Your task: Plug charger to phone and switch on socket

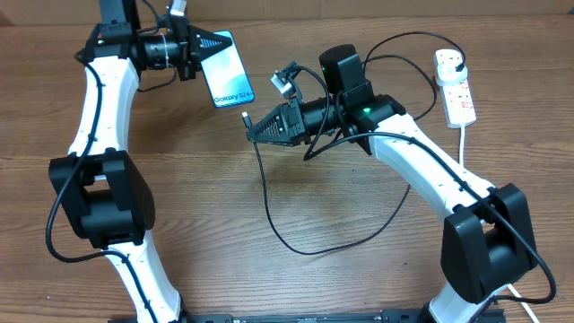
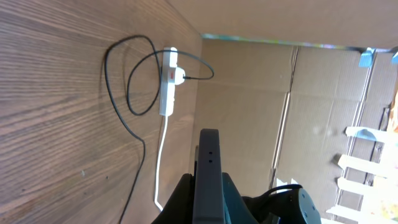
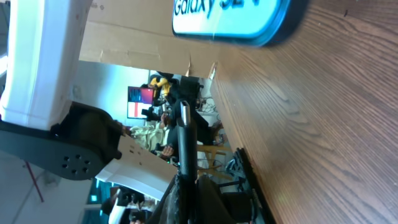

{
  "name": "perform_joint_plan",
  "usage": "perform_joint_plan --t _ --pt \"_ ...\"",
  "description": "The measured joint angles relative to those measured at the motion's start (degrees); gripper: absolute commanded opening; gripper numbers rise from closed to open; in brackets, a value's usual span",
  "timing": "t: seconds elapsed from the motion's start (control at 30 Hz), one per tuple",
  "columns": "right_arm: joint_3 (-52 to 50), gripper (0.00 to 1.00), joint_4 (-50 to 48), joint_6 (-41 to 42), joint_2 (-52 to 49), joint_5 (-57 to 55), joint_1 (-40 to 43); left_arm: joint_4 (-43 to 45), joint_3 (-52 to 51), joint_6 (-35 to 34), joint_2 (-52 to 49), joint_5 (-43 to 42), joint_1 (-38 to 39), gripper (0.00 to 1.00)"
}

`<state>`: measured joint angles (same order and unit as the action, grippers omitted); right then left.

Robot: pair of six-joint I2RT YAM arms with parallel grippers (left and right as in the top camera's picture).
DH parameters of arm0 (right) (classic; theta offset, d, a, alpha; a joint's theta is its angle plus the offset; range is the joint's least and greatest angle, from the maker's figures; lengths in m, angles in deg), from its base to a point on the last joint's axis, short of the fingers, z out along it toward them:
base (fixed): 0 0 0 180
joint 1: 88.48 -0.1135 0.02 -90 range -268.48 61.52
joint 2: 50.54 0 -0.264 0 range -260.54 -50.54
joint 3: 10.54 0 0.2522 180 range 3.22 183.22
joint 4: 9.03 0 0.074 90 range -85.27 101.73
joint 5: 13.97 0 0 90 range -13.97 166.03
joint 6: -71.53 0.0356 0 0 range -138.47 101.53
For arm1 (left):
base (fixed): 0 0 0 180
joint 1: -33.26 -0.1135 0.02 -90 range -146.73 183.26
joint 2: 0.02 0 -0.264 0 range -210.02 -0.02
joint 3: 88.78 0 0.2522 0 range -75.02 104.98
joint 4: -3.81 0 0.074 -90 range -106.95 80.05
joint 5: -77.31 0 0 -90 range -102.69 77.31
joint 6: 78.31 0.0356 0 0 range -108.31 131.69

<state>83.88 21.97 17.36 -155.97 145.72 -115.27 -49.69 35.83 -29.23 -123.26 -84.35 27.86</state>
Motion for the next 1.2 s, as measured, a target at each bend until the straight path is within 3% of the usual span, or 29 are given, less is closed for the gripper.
perform_joint_plan --t 1.2 --pt "0.00 0.04 -4.17 4.98 -0.02 -0.13 0.02 2.10 0.00 -0.76 0.00 -4.68 0.94 0.05"
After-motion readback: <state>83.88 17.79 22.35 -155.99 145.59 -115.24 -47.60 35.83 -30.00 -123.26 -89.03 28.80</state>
